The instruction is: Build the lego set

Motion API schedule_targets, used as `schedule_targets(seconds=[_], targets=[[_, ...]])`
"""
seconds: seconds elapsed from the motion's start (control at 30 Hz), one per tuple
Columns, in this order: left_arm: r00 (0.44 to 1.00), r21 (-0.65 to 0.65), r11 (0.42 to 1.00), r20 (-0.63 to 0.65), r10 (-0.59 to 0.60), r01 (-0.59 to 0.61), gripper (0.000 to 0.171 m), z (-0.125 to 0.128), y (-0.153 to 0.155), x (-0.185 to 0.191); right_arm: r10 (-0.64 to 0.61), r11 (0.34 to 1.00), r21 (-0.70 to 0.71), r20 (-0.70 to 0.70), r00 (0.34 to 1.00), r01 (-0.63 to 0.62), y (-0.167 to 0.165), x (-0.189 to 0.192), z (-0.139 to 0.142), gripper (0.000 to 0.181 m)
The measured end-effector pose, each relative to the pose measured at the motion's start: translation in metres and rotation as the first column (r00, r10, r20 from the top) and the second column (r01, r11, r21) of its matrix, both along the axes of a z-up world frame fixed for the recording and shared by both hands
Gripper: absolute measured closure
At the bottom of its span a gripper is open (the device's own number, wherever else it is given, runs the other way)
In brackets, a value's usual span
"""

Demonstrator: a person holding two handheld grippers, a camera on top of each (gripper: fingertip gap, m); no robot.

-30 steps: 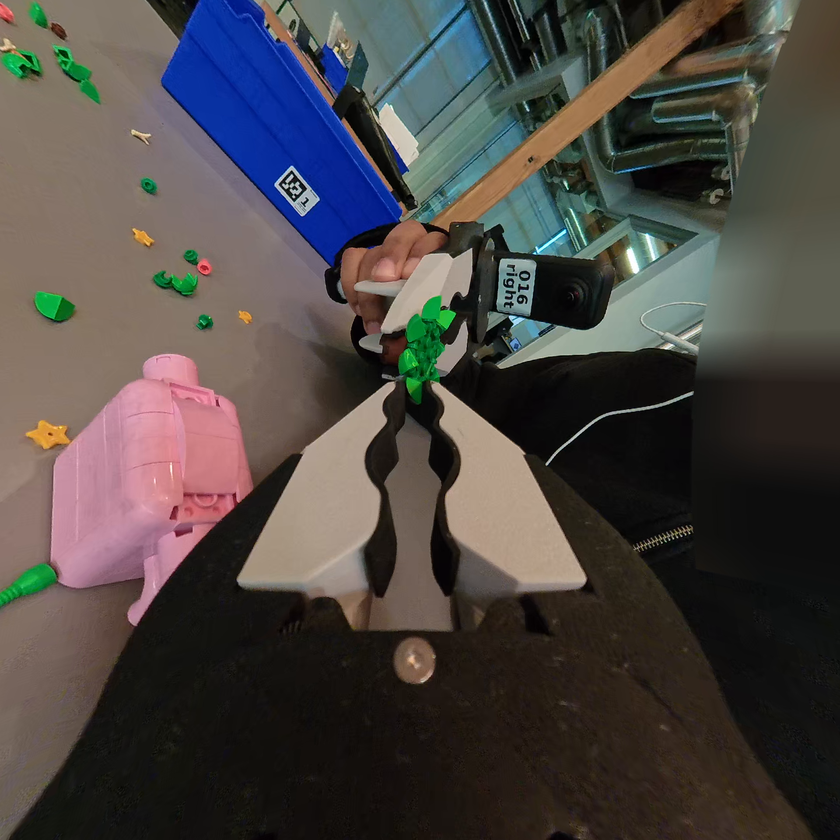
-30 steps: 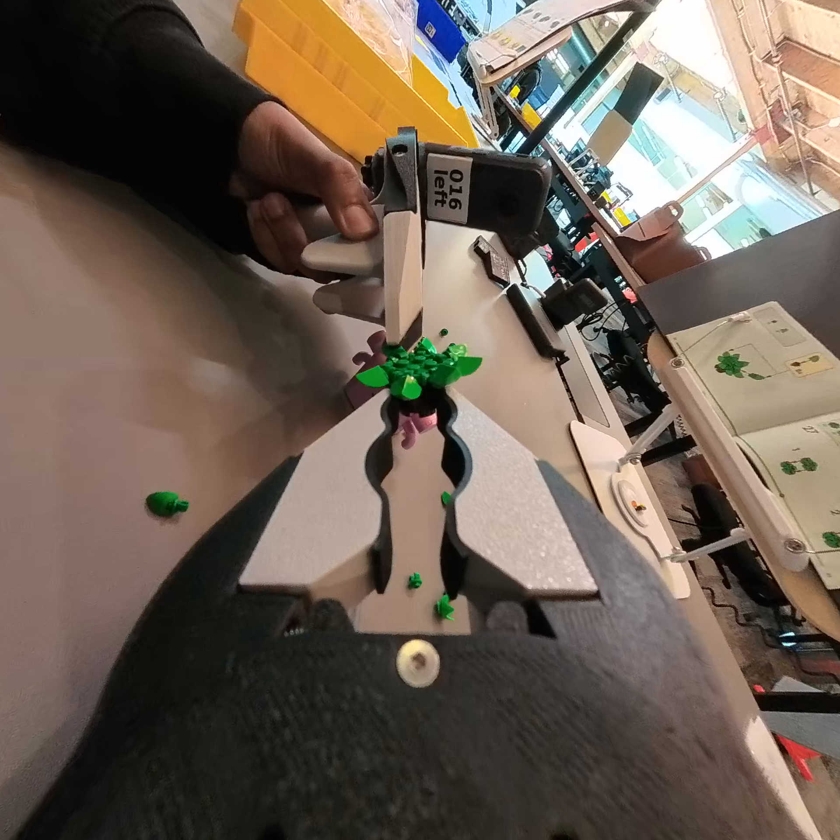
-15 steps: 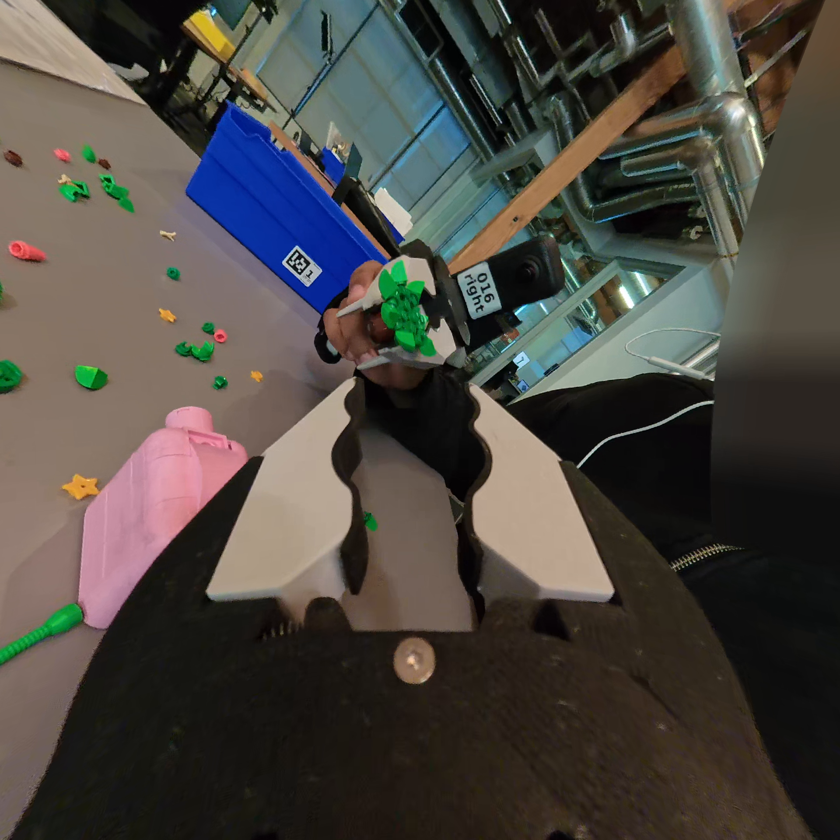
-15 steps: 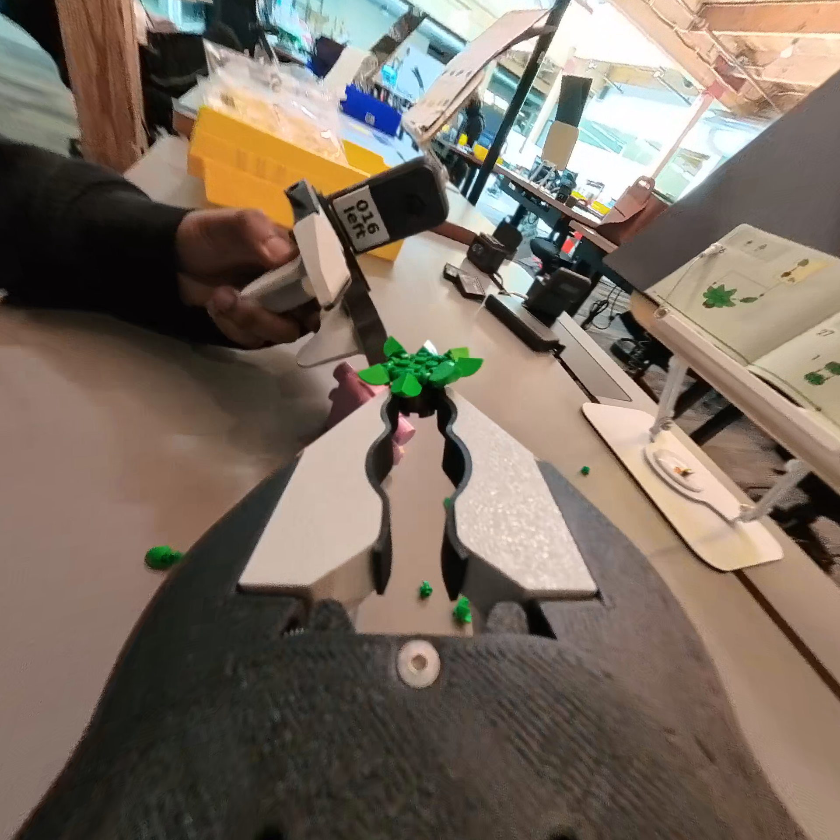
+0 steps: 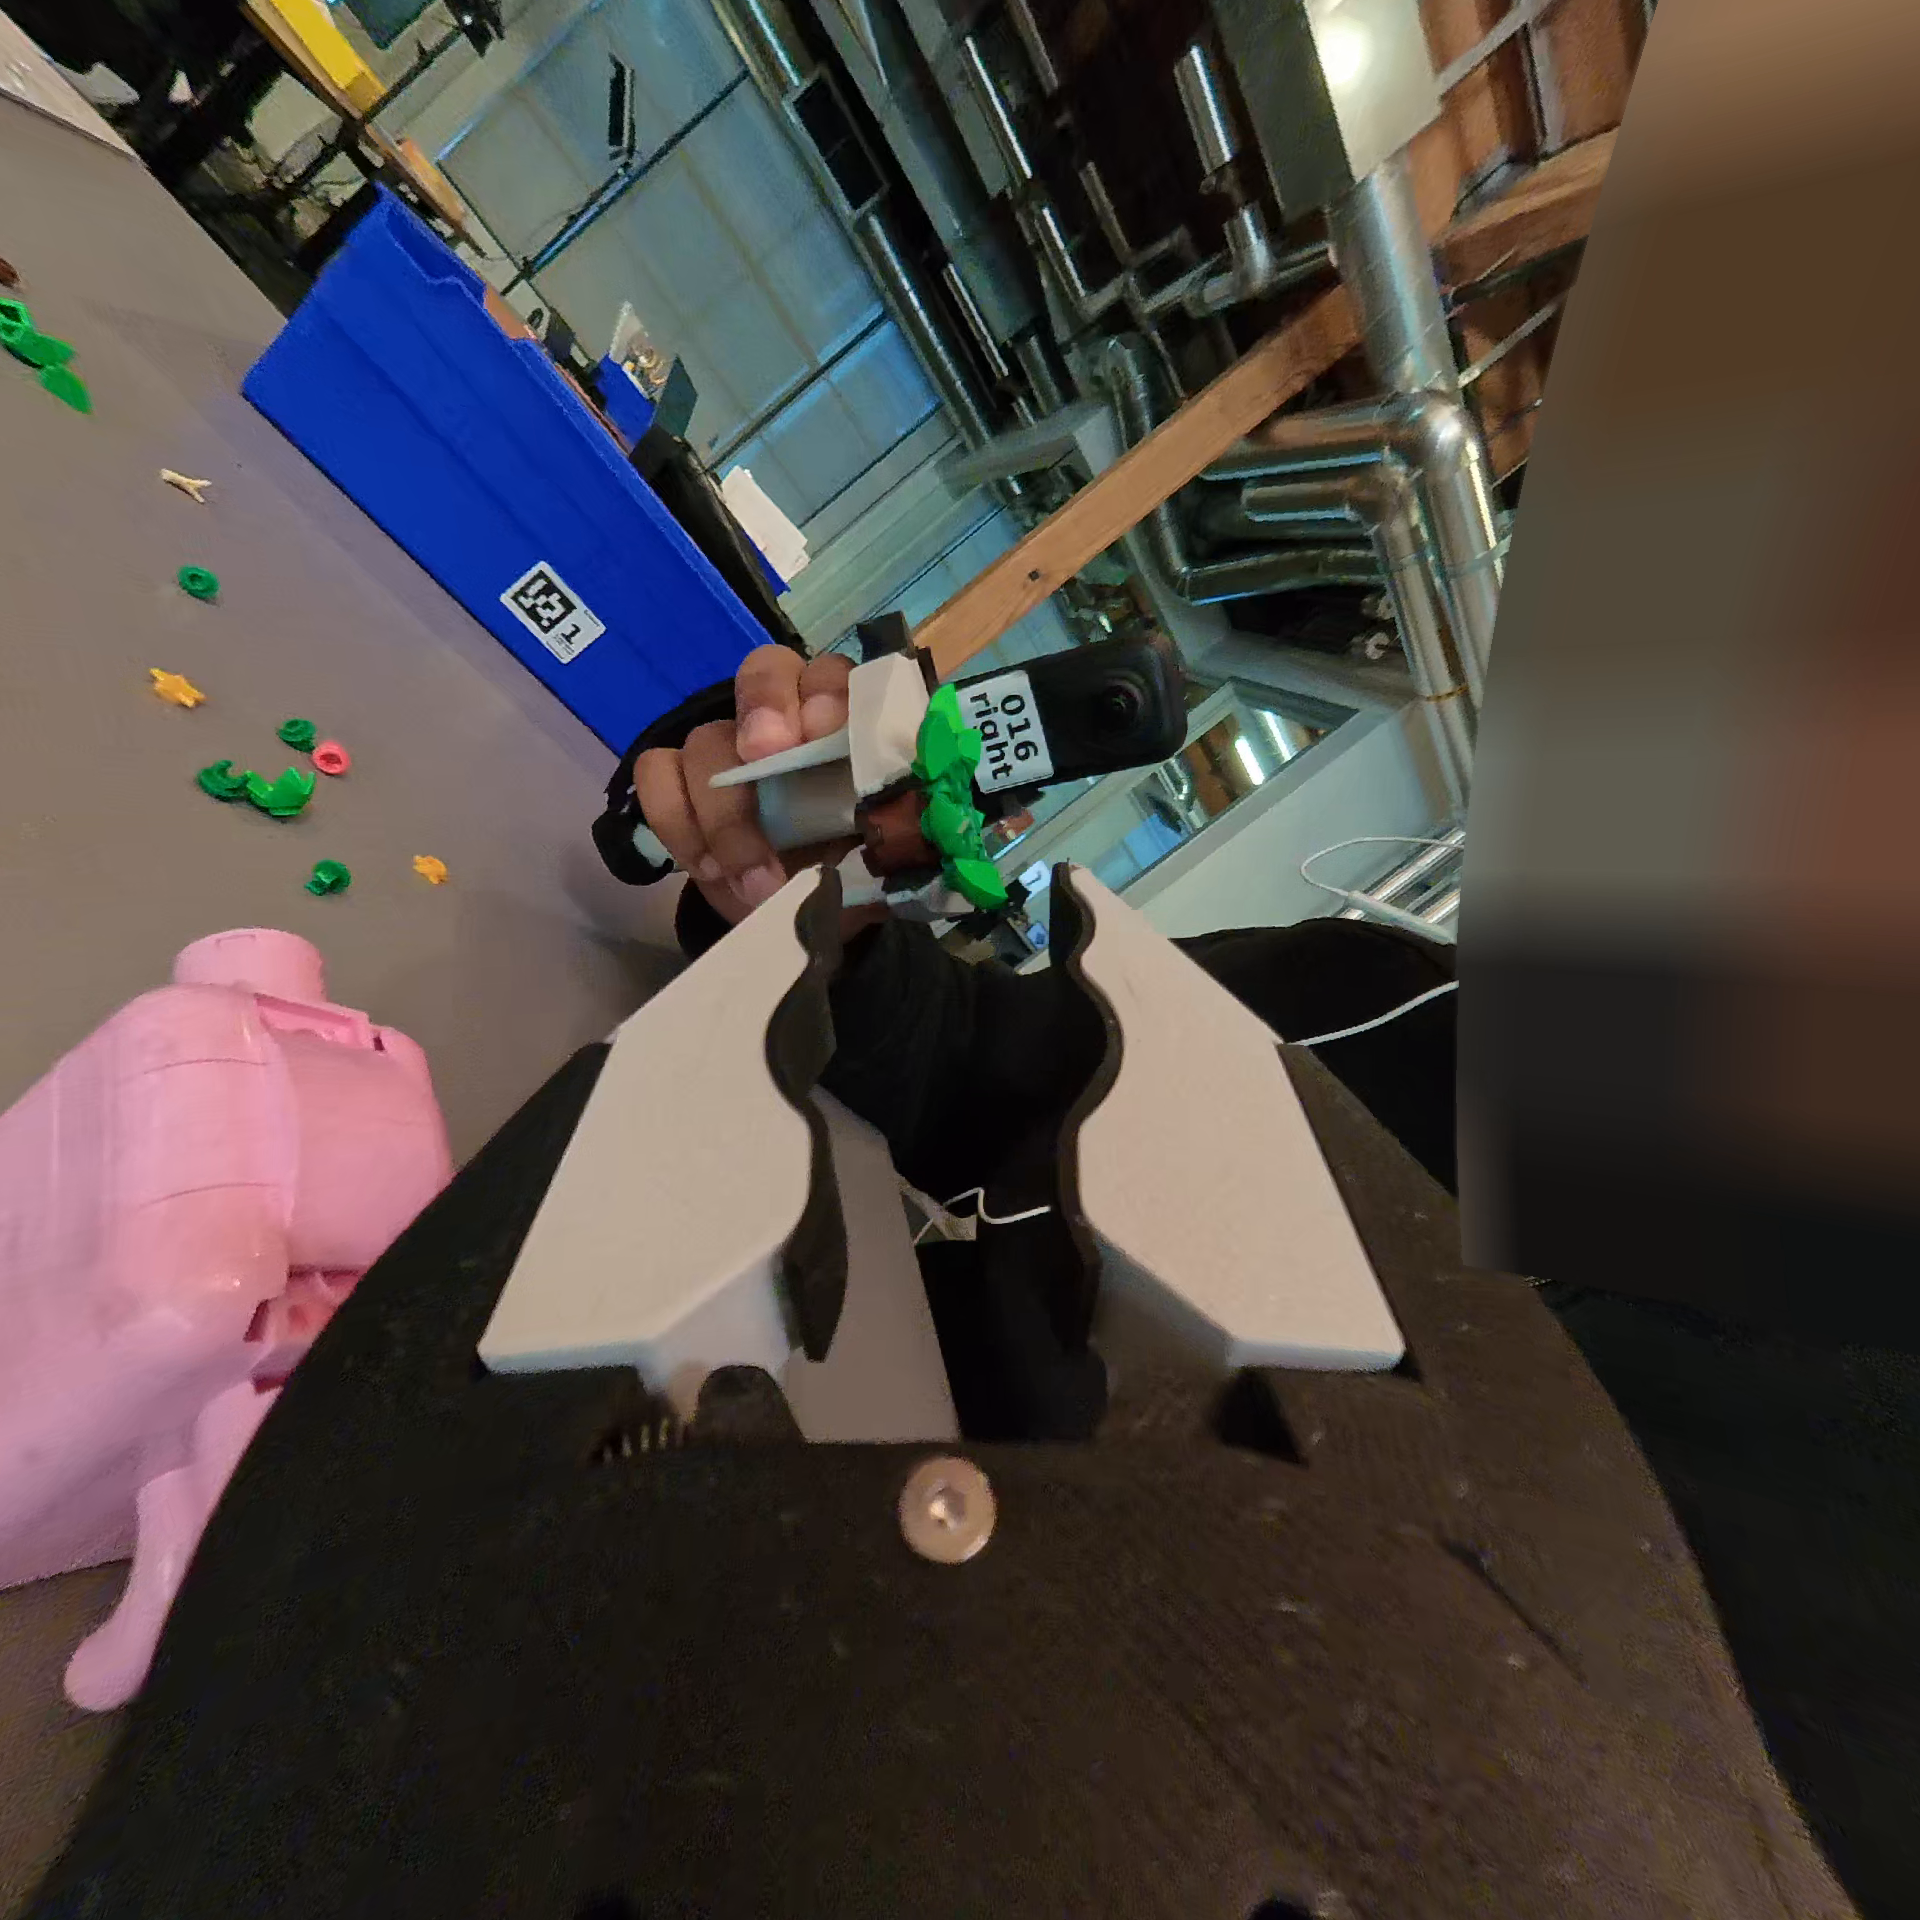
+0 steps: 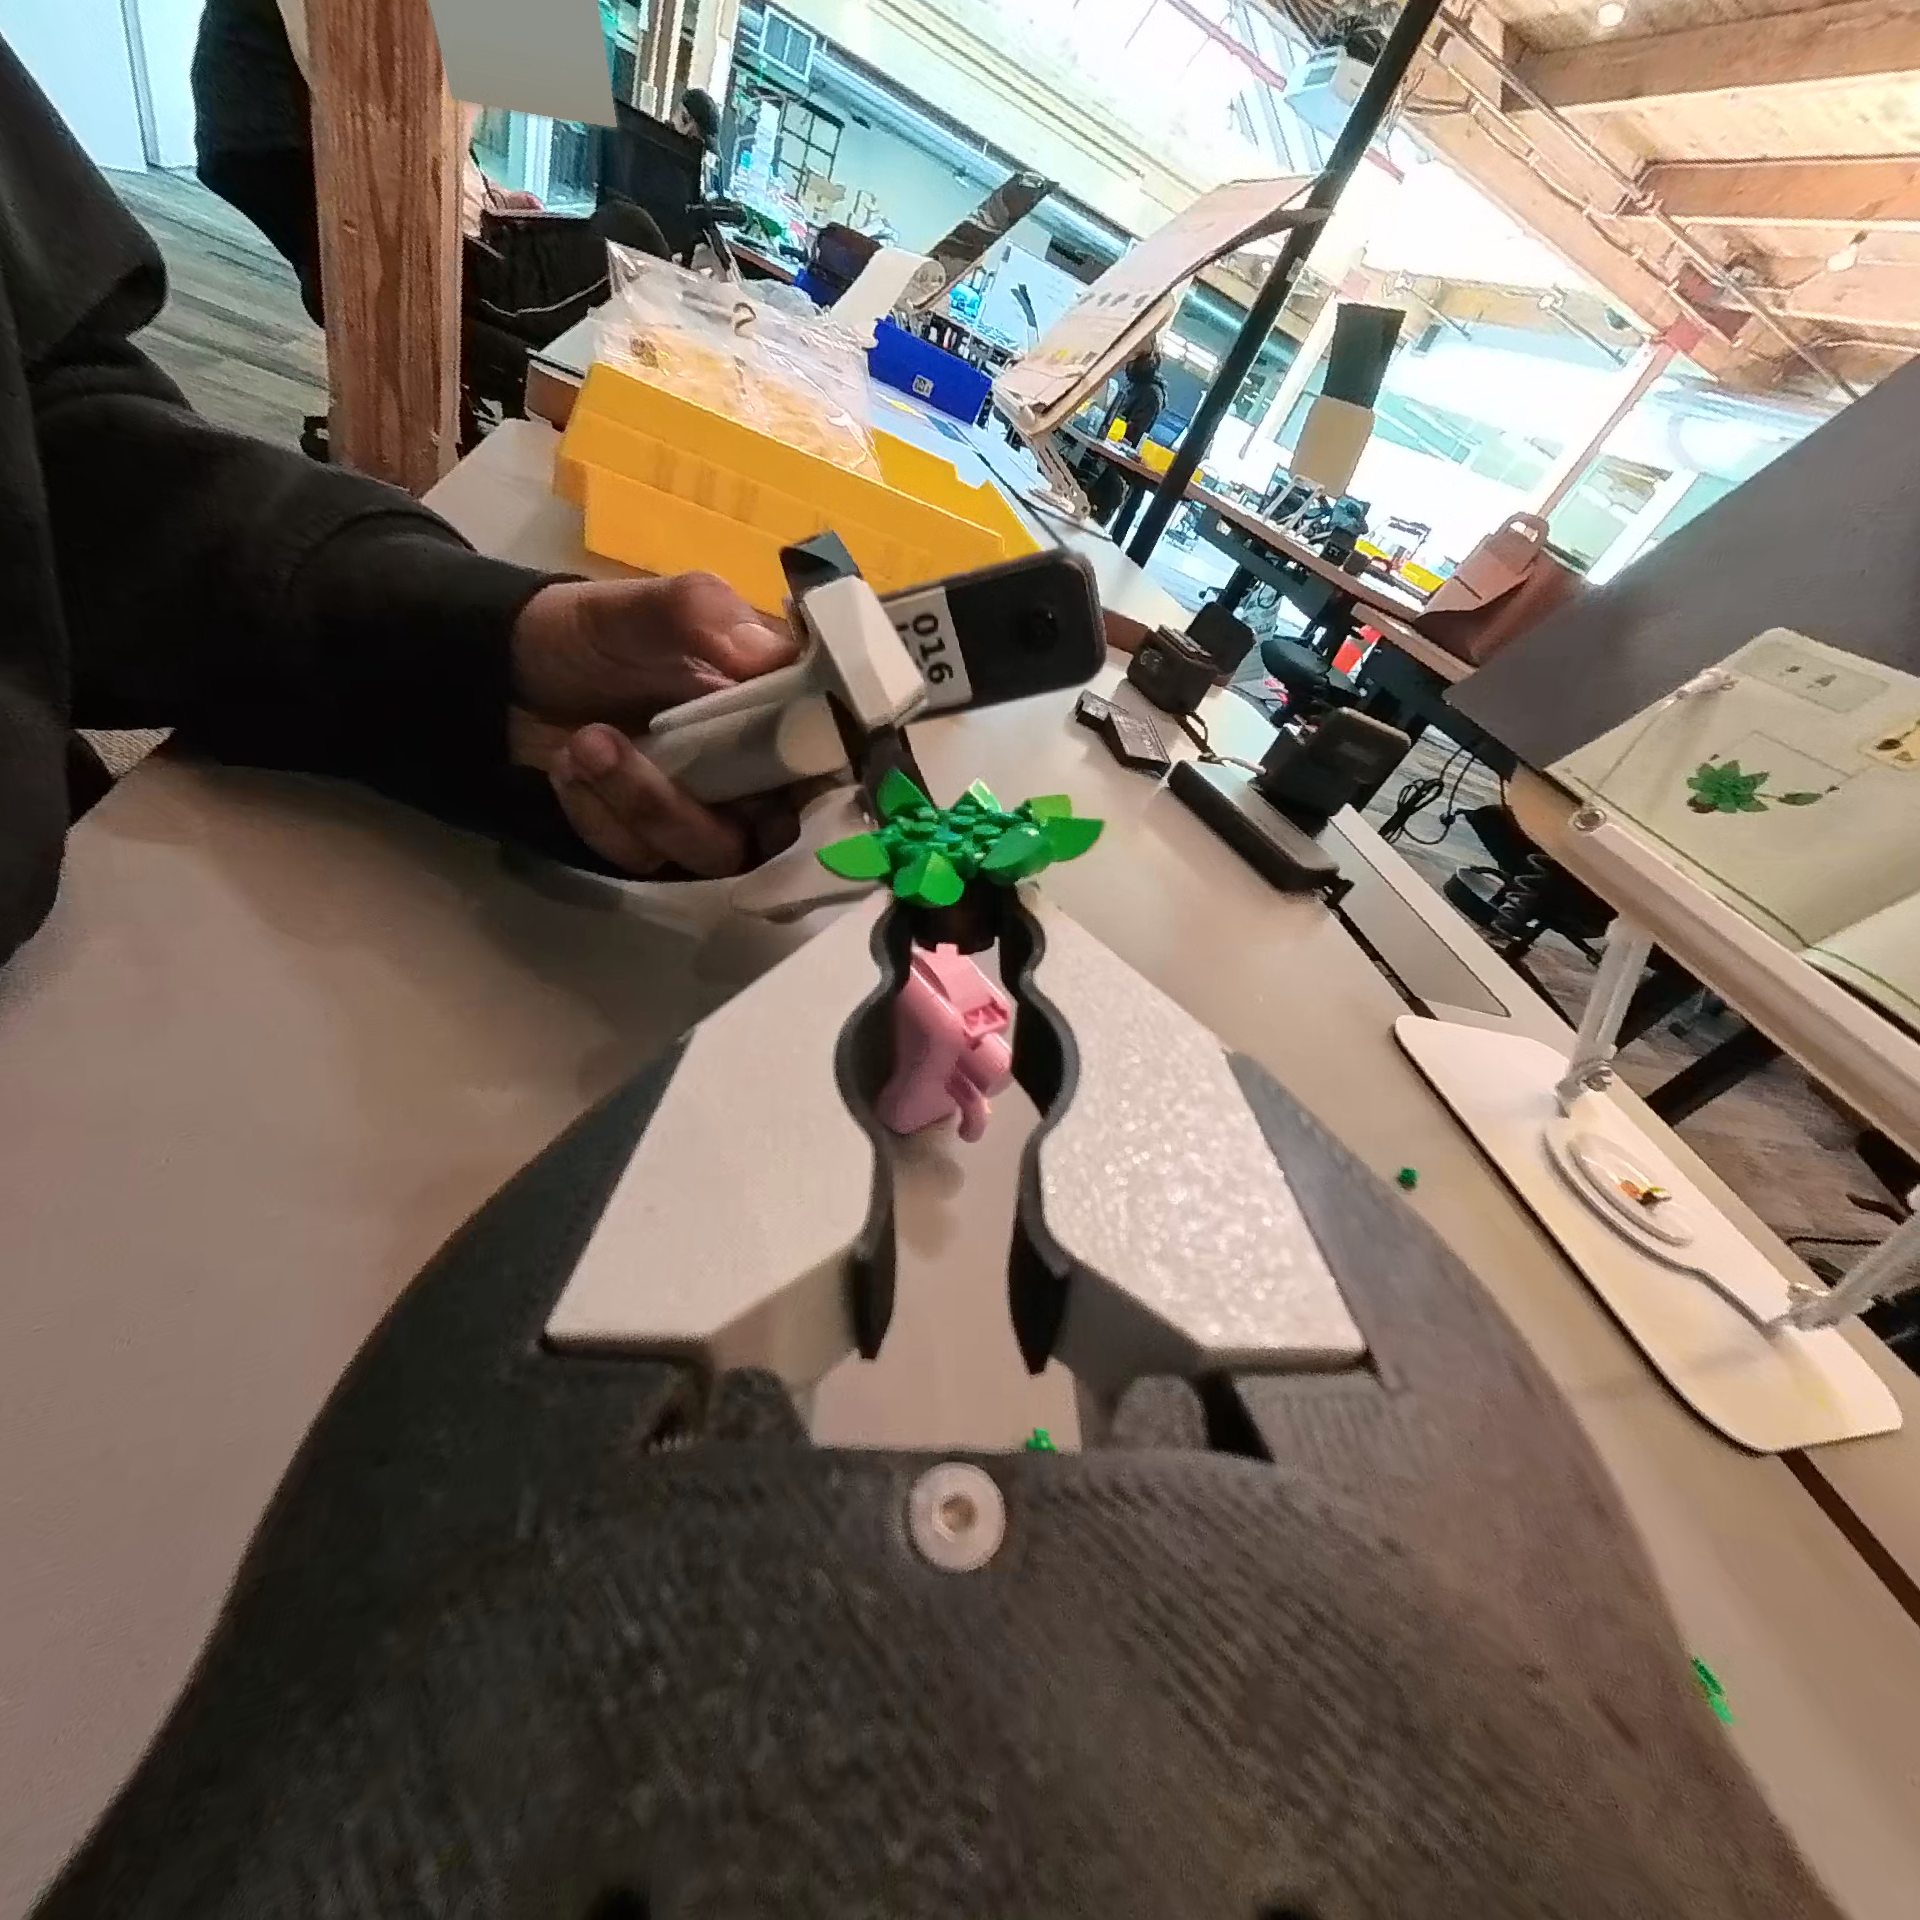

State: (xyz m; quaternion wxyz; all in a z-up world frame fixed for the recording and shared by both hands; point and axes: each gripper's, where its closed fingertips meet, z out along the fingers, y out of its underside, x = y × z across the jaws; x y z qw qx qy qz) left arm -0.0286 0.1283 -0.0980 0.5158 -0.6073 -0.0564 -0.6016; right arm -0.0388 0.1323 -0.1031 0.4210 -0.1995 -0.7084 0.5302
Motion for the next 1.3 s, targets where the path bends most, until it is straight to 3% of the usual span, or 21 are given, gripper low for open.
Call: schedule_targets(seconds=[0.07, 0.27, 1.13, 1.3], targets=[[1.0, -0.006, 1.0, 0.013, -0.01, 0.01, 0.135, 0.0, 0.0, 0.002, 0.009, 1.0, -0.007, -0.003, 1.0, -0.009, -0.003, 0.001, 0.001, 0.167], [0.997, 0.03, 0.999, 0.058, -0.043, 0.042, 0.162, 0.007, -0.003, 0.005, 0.017, 0.999, -0.03, 0.008, 1.0, -0.017, -0.003, 0.001, 0.001, 0.167], [0.997, 0.05, 0.998, 0.064, -0.048, 0.044, 0.164, 0.012, -0.004, 0.006, 0.044, 0.996, -0.08, 0.005, 0.999, -0.043, -0.004, 0.002, 0.005, 0.167], [0.992, 0.076, 0.997, 0.126, -0.008, -0.002, 0.147, 0.017, -0.005, -0.008, 0.032, 0.997, -0.069, -0.015, 0.999, -0.033, -0.002, 0.003, 0.008, 0.167]])
